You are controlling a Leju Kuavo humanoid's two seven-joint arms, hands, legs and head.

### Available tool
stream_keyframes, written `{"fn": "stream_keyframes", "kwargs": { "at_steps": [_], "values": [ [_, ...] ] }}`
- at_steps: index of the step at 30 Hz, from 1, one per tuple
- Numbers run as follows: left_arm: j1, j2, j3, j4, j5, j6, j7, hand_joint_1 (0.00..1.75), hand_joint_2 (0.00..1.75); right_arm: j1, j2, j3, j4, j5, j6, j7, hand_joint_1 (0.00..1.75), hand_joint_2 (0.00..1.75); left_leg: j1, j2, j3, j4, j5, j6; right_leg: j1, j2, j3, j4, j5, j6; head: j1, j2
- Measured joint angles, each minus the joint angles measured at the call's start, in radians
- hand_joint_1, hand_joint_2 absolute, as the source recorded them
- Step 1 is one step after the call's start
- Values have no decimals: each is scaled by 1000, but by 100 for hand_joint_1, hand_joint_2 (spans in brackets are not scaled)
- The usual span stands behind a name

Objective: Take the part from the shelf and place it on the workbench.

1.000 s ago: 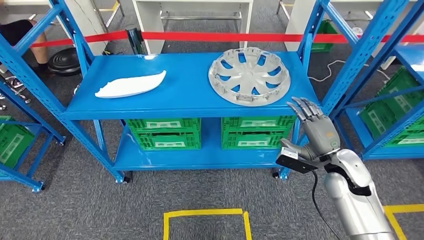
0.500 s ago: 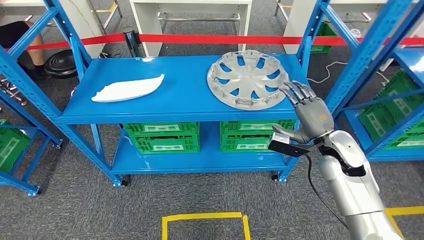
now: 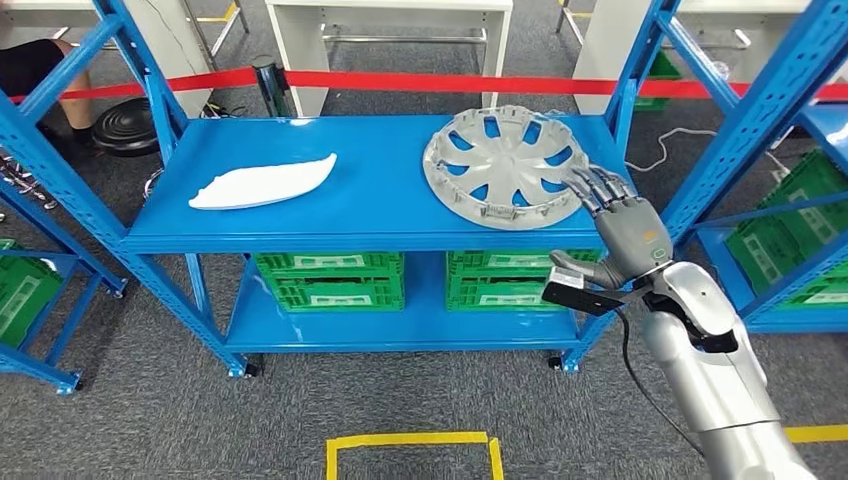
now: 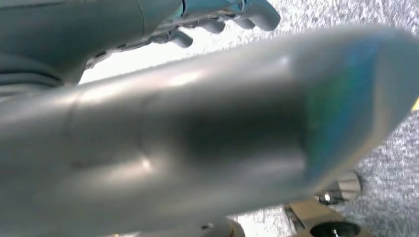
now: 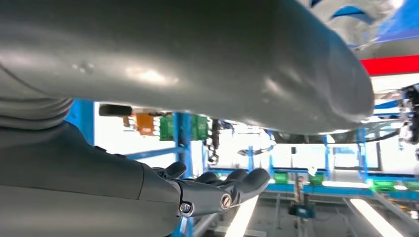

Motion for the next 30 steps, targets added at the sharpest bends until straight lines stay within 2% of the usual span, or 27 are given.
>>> {"fn": "stream_keyframes", "kwargs": {
  "at_steps": [2, 4, 7, 8, 9, 10, 12, 13, 14, 17, 19, 21, 23, 24, 25, 26, 28, 30],
  "values": [
    [0, 0, 1, 0, 0, 0, 0, 0, 0, 2, 0, 0, 1, -6, -4, 0, 0, 0, 1, 1, 3, 0, -5, -11, -3, 2, 5, -4, 0, -12, 0, 0],
    [-1, 1, 3, -1, 0, 0, 0, 0, 0, 4, -1, 0, 1, -11, -9, 0, 0, 0, 2, 3, -19, 48, -31, -23, -8, 1, 14, -10, -3, -24, -2, 0],
    [1, 1, 7, -1, 1, 1, 0, 0, 0, 13, 0, 0, 1, -15, -13, 0, 0, 0, 5, 4, -125, 234, -103, -34, -9, -1, 23, -11, -10, -34, -4, 0],
    [3, 1, 9, -1, 2, 1, 0, 0, 0, 17, 0, 0, 2, -15, -14, -1, 0, 0, 5, 4, -156, 282, -109, -35, -9, -1, 25, -10, -13, -35, -4, 0],
    [5, 2, 11, -1, 3, 2, 0, 0, 0, 21, 0, 1, 2, -15, -15, -1, 0, 0, 5, 4, -169, 291, -95, -35, -9, 0, 29, -10, -16, -34, -4, 0],
    [6, 2, 13, 0, 4, 2, -1, 0, 0, 25, 0, 1, 2, -16, -16, -1, 0, 0, 5, 4, -165, 266, -65, -34, -9, 1, 35, -10, -20, -33, -4, 0],
    [7, 3, 16, 0, 4, 3, -4, 0, 0, 31, 0, 1, 2, -18, -20, -1, 0, 0, 5, 4, -108, 129, 18, -27, -9, 2, 48, -10, -30, -26, -4, 0],
    [7, 4, 16, 0, 4, 3, -6, 0, 0, 35, 0, 1, 2, -20, -23, 0, 0, 0, 4, 4, -79, 65, 41, -22, -7, 2, 51, -8, -35, -21, -4, 0],
    [6, 4, 16, 0, 4, 3, -7, 0, 0, 39, 0, 0, 2, -21, -26, 0, 0, 0, 3, 4, -60, 23, 52, -17, -6, 2, 53, -8, -38, -15, -4, 0],
    [8, 4, 17, 0, 1, 3, -6, 0, 0, 55, -1, -3, -3, -25, -32, 0, 0, 0, -1, 2, -51, 3, 44, 1, -4, 2, 54, -13, -42, 2, -3, 0],
    [8, 4, 17, 0, -2, 3, -6, 0, 0, 65, -1, -7, -10, -26, -34, 1, 0, 0, 1, 2, -46, -1, 44, 13, -7, 1, 47, 5, -55, 13, -3, 0],
    [6, 4, 18, 0, -5, 4, -4, 0, 0, 73, -1, -14, -17, -26, -36, 4, 0, 0, 4, 3, -40, -4, 42, 22, -8, 0, 5, 89, -94, 20, -2, 0],
    [5, 4, 18, 0, -7, 4, -1, 0, 0, 85, -1, -18, -23, -25, -36, 10, 0, 0, 2, 3, -36, -3, 37, 27, -8, 0, -66, 212, -137, 23, -2, 0],
    [5, 4, 18, 0, -8, 4, 0, 0, 0, 92, -1, -19, -25, -24, -36, 12, 0, 0, 1, 3, -33, -3, 35, 28, -8, 0, -92, 250, -140, 22, -2, 0],
    [6, 4, 18, 1, -8, 4, 2, 0, 0, 99, -1, -20, -27, -24, -36, 14, 0, 0, 0, 3, -29, -2, 31, 29, -8, 0, -107, 261, -127, 21, -2, 0],
    [6, 4, 18, 1, -8, 4, 2, 0, 0, 104, -1, -20, -30, -24, -35, 14, 0, 0, -1, 2, -25, -1, 27, 29, -8, 0, -102, 234, -98, 18, -2, 0],
    [5, 3, 18, 1, -9, 4, 3, 0, 0, 106, -1, -25, -37, -24, -35, 14, 0, 0, -1, 2, -16, -1, 20, 26, -6, -1, -45, 100, -26, 9, -2, 0],
    [5, 2, 18, 1, -10, 4, 2, 0, 0, 108, -1, -32, -46, -24, -33, 14, 0, 0, -3, 2, -12, 0, 13, 17, 2, -3, -2, 6, 3, -1, -3, 0]
  ]
}}
